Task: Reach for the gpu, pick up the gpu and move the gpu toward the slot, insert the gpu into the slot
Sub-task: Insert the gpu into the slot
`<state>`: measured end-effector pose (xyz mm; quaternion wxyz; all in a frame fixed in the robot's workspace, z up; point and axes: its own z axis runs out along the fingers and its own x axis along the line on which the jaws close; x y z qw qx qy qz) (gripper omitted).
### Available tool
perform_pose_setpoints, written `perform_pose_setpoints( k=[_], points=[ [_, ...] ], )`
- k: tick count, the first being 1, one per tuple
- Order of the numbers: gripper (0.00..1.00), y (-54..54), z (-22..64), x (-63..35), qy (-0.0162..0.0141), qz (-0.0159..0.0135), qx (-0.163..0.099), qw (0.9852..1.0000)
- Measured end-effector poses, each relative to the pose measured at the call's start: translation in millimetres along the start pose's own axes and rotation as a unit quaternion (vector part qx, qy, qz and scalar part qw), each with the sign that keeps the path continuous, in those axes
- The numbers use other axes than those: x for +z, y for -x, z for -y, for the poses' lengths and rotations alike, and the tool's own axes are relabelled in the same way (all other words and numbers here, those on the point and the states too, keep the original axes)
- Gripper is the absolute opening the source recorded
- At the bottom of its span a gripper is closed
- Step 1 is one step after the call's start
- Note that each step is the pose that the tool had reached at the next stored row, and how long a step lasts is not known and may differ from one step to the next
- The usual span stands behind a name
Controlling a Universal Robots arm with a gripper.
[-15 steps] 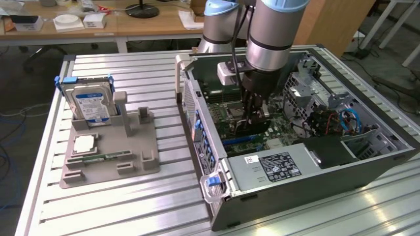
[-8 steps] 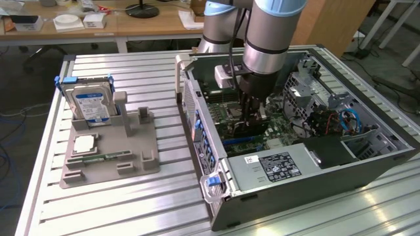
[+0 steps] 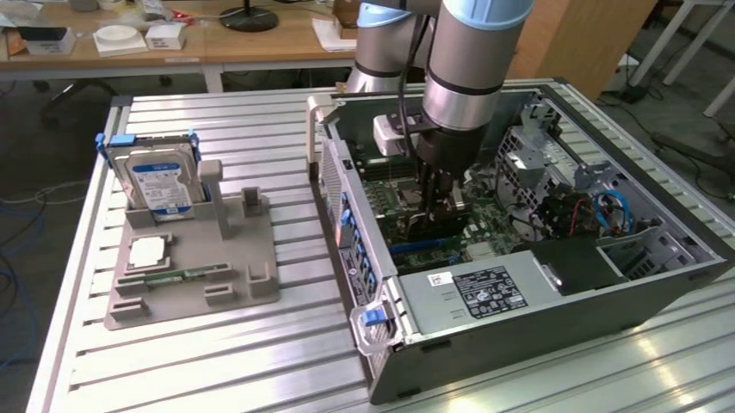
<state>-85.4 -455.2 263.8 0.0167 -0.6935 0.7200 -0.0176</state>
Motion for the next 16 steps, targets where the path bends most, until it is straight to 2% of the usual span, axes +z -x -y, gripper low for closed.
perform_pose_setpoints(
  k=[16],
  points=[
    [0.25, -1.2, 0.1, -3.6, 0.0006, 0.0, 0.0, 1.0]
  ],
)
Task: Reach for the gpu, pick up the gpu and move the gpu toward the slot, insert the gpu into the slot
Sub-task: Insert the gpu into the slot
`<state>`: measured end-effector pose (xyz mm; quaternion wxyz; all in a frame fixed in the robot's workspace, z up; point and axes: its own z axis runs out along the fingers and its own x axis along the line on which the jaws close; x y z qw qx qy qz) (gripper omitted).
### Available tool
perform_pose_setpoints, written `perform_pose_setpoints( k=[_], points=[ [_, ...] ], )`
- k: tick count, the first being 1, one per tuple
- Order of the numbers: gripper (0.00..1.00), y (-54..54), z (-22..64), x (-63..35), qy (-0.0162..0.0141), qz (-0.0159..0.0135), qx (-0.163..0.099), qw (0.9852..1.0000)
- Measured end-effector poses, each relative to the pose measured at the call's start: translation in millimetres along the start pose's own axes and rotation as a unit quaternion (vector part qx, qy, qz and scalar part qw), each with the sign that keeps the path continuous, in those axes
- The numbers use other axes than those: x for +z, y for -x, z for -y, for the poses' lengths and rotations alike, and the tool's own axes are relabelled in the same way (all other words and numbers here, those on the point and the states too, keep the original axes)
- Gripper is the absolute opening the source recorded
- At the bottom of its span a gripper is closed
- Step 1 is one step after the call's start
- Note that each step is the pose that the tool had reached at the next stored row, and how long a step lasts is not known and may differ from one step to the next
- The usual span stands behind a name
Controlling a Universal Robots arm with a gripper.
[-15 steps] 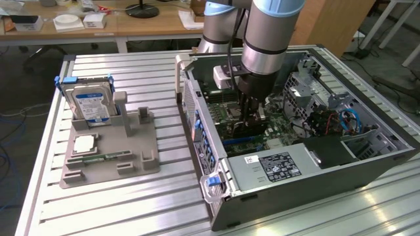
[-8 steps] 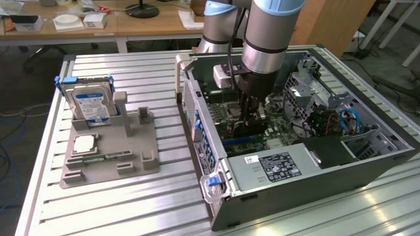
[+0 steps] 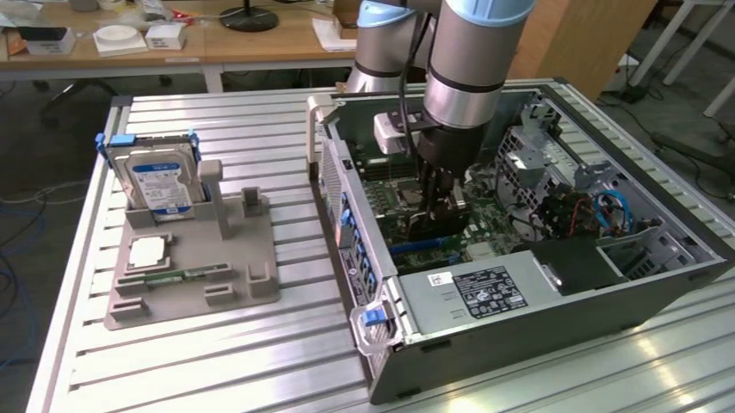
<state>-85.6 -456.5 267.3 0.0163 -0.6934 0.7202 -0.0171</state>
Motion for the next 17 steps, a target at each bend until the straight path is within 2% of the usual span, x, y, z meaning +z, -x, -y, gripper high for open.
perform_pose_setpoints(
  k=[13, 17],
  points=[
    [0.25, -0.1, 0.2, -2.2, 0.0032, 0.0, 0.0, 1.0],
    [0.25, -0.1, 0.1, -2.3, 0.0033, -0.0001, 0.0, 1.0]
  ],
)
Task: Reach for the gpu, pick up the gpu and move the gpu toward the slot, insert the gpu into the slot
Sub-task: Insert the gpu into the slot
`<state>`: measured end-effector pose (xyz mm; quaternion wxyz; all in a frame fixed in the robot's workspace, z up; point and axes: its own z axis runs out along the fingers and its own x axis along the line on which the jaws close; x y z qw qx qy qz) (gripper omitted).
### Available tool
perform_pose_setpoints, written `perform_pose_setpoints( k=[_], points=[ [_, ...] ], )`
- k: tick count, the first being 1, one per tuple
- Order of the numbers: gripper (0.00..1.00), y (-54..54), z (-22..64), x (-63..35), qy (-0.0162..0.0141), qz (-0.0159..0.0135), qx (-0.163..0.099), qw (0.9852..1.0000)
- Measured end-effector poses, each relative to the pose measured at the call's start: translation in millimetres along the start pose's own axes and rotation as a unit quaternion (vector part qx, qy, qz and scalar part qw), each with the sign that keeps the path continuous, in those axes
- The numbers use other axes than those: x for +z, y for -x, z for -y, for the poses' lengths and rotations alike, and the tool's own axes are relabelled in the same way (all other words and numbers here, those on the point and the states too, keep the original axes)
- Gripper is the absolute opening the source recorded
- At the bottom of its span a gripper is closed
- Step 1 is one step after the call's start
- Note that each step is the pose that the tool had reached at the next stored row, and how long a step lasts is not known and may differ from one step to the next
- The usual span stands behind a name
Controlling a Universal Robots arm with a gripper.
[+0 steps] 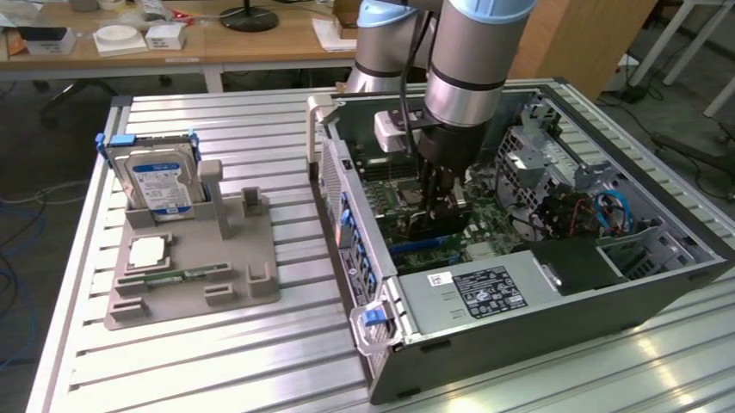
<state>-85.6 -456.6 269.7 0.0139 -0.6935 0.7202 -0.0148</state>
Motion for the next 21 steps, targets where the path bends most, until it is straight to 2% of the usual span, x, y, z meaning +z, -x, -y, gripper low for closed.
perform_pose_setpoints(
  k=[11, 21],
  points=[
    [0.25, -0.1, -0.3, 7.1, 0.0001, -0.0002, 0.0, 1.0],
    [0.25, -4.2, -0.2, 7.3, 0.0001, 0.002, 0.0, 1.0]
  ],
)
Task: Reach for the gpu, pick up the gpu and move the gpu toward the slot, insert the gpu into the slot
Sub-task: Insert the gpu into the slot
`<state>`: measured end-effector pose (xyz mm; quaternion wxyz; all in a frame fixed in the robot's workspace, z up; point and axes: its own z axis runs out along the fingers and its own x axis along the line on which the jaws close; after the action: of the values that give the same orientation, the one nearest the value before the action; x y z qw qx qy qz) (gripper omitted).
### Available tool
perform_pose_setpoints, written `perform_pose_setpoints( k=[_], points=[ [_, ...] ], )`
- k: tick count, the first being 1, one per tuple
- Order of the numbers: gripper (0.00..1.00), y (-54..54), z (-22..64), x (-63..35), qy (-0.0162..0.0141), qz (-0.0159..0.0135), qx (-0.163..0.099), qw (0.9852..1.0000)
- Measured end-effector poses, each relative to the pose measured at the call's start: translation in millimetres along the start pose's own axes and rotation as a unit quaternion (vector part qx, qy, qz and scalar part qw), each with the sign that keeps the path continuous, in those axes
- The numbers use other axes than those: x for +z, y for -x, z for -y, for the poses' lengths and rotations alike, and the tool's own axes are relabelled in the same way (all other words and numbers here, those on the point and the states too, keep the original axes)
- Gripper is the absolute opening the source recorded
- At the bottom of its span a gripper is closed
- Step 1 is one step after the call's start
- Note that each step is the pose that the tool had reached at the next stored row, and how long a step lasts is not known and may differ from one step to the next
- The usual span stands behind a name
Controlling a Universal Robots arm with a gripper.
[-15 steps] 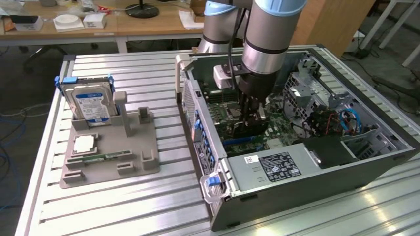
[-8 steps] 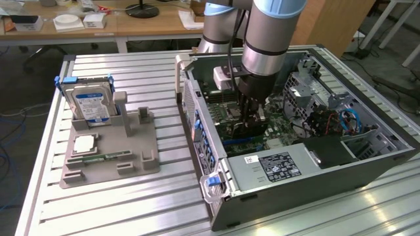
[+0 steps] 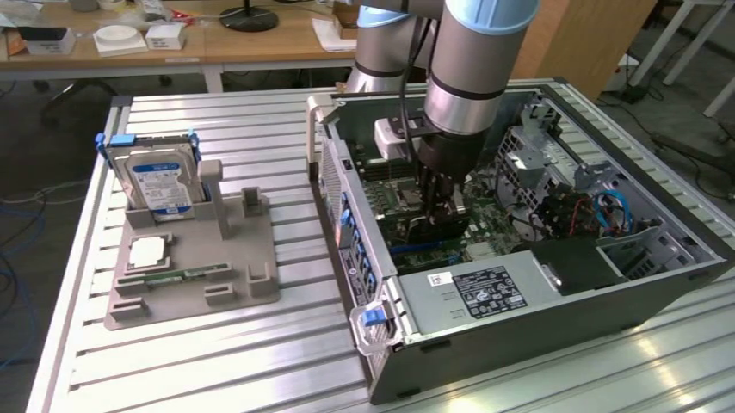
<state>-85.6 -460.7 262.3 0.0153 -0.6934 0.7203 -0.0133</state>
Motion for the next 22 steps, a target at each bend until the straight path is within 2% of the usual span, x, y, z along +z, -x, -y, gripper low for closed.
perform_pose_setpoints(
  k=[14, 22],
  points=[
    [0.25, -0.1, -0.3, -0.1, 0.0, 0.0, 0.0, 1.0],
    [0.25, -0.1, -0.1, -5.0, 0.0, 0.0001, 0.0, 1.0]
  ],
)
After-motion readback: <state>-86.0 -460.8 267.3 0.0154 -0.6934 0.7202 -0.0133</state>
